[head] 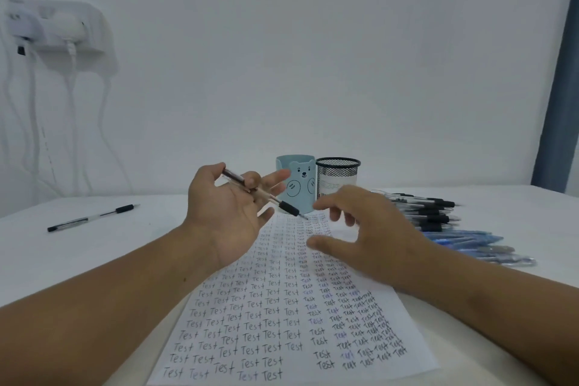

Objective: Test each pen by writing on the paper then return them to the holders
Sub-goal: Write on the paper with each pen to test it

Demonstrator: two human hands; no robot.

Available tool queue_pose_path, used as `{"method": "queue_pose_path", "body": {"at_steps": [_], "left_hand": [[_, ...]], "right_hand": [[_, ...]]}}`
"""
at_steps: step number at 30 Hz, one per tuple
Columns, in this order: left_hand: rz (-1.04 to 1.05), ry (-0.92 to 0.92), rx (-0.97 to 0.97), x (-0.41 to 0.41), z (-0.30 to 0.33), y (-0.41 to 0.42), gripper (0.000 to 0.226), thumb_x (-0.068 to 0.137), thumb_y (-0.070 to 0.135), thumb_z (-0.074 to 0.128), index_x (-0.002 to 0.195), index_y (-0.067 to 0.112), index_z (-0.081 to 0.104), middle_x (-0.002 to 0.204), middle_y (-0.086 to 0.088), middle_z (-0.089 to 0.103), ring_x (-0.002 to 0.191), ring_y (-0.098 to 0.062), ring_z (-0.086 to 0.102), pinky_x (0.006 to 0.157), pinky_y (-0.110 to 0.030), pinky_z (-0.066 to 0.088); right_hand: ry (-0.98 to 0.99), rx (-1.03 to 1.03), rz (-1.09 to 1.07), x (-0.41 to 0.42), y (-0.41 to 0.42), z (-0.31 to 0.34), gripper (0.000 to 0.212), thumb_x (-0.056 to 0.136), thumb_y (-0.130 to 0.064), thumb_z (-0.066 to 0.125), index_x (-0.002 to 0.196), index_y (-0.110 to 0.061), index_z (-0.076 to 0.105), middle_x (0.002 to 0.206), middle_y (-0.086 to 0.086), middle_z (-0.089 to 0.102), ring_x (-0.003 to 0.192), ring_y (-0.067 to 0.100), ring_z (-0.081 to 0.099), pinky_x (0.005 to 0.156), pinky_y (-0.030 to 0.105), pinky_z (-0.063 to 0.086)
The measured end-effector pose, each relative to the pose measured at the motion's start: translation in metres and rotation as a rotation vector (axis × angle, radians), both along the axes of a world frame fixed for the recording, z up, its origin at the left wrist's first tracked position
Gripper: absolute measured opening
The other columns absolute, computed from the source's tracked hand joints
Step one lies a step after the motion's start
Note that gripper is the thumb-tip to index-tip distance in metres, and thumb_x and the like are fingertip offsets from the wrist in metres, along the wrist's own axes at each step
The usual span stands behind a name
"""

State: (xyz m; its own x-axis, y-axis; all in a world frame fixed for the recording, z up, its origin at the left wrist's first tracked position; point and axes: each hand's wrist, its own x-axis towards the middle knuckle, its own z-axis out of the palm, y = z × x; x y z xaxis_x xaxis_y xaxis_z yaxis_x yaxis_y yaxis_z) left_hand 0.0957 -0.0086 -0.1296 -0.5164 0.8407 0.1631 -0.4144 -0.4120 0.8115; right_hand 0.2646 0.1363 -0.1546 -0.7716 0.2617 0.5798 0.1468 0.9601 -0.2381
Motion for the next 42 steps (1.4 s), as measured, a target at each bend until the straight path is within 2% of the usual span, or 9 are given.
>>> {"method": "queue_pose_path", "body": {"at_steps": [7, 11, 13, 15, 17, 19, 23, 30, 42], "left_hand": [[-0.143, 0.186, -0.066, 0.019, -0.002, 0.002, 0.057, 0.096, 0.049, 0.016, 0.058, 0.021, 0.049, 0.132, -0.002, 0.069, 0.140, -0.021, 0.046, 0.123, -0.050, 0.012], [-0.136, 0.341, -0.111, 0.022, -0.006, 0.002, 0.071, 0.098, 0.069, 0.010, 0.105, 0.023, 0.063, 0.136, -0.002, 0.066, 0.136, -0.020, 0.049, 0.120, -0.045, 0.019], [-0.028, 0.598, -0.258, 0.022, -0.012, 0.014, 0.072, 0.092, 0.077, 0.014, 0.134, 0.035, 0.054, 0.140, -0.001, 0.063, 0.133, -0.019, 0.049, 0.116, -0.042, 0.025], [0.110, 0.963, -0.461, 0.022, -0.019, 0.017, 0.036, 0.099, 0.058, 0.043, 0.134, 0.056, 0.045, 0.145, 0.002, 0.057, 0.122, -0.012, 0.054, 0.111, -0.039, 0.036], [0.061, 1.277, -0.602, 0.015, -0.023, 0.015, 0.046, 0.087, 0.059, 0.063, 0.126, 0.068, 0.040, 0.143, 0.022, 0.048, 0.119, 0.002, 0.050, 0.105, -0.030, 0.039], [-0.102, 1.476, -0.652, 0.013, -0.026, 0.004, 0.067, 0.077, 0.072, 0.067, 0.137, 0.059, 0.040, 0.143, 0.032, 0.040, 0.132, 0.005, 0.039, 0.112, -0.030, 0.032], [-0.106, 1.485, -0.688, 0.011, -0.025, -0.001, 0.063, 0.075, 0.072, 0.069, 0.133, 0.054, 0.052, 0.145, 0.031, 0.043, 0.136, 0.006, 0.037, 0.118, -0.033, 0.029], [-0.110, 1.516, -0.740, 0.009, -0.025, 0.002, 0.059, 0.073, 0.073, 0.065, 0.128, 0.057, 0.053, 0.145, 0.033, 0.040, 0.136, 0.006, 0.034, 0.111, -0.024, 0.026], [-0.122, 1.531, -0.737, 0.005, -0.025, 0.002, 0.067, 0.065, 0.082, 0.060, 0.127, 0.060, 0.052, 0.147, 0.034, 0.040, 0.138, 0.006, 0.033, 0.113, -0.026, 0.025]], "right_hand": [[0.013, 0.162, -0.029, 0.002, -0.007, 0.015, 0.037, 0.091, -0.050, 0.066, 0.122, -0.031, 0.071, 0.061, -0.015, 0.044, 0.057, 0.003, 0.043, 0.057, 0.026, 0.037], [-0.005, 0.114, -0.062, 0.006, -0.003, 0.020, 0.013, 0.091, -0.034, 0.068, 0.092, -0.024, 0.076, 0.054, -0.012, 0.050, 0.051, 0.007, 0.048, 0.057, 0.029, 0.047], [0.024, -0.085, -0.068, 0.012, -0.001, 0.023, 0.009, 0.087, -0.025, 0.070, 0.078, -0.023, 0.071, 0.050, -0.011, 0.054, 0.047, 0.006, 0.048, 0.051, 0.021, 0.041], [0.027, -0.454, 0.036, 0.019, -0.001, 0.025, 0.012, 0.087, -0.011, 0.066, 0.075, -0.013, 0.066, 0.054, -0.004, 0.061, 0.046, 0.009, 0.051, 0.046, 0.023, 0.040], [-0.026, -0.798, 0.209, 0.026, -0.002, 0.025, 0.011, 0.088, 0.000, 0.063, 0.077, 0.000, 0.060, 0.061, 0.011, 0.062, 0.047, 0.020, 0.051, 0.039, 0.023, 0.036], [-0.121, -0.966, 0.293, 0.029, -0.003, 0.021, 0.018, 0.091, -0.006, 0.066, 0.074, -0.003, 0.058, 0.060, 0.013, 0.056, 0.045, 0.020, 0.045, 0.037, 0.020, 0.029], [-0.218, -0.958, 0.243, 0.027, -0.007, 0.010, 0.031, 0.093, -0.024, 0.067, 0.065, -0.012, 0.060, 0.053, 0.011, 0.057, 0.036, 0.013, 0.041, 0.035, 0.016, 0.026], [-0.148, -0.660, 0.198, 0.026, -0.006, 0.003, 0.046, 0.080, -0.008, 0.080, 0.051, -0.011, 0.044, 0.046, 0.008, 0.051, 0.044, 0.016, 0.050, 0.048, 0.021, 0.040], [-0.175, -0.603, 0.180, 0.024, -0.005, 0.000, 0.043, 0.081, 0.000, 0.068, 0.049, -0.015, 0.045, 0.046, 0.006, 0.053, 0.043, 0.009, 0.048, 0.049, 0.019, 0.039]]}}
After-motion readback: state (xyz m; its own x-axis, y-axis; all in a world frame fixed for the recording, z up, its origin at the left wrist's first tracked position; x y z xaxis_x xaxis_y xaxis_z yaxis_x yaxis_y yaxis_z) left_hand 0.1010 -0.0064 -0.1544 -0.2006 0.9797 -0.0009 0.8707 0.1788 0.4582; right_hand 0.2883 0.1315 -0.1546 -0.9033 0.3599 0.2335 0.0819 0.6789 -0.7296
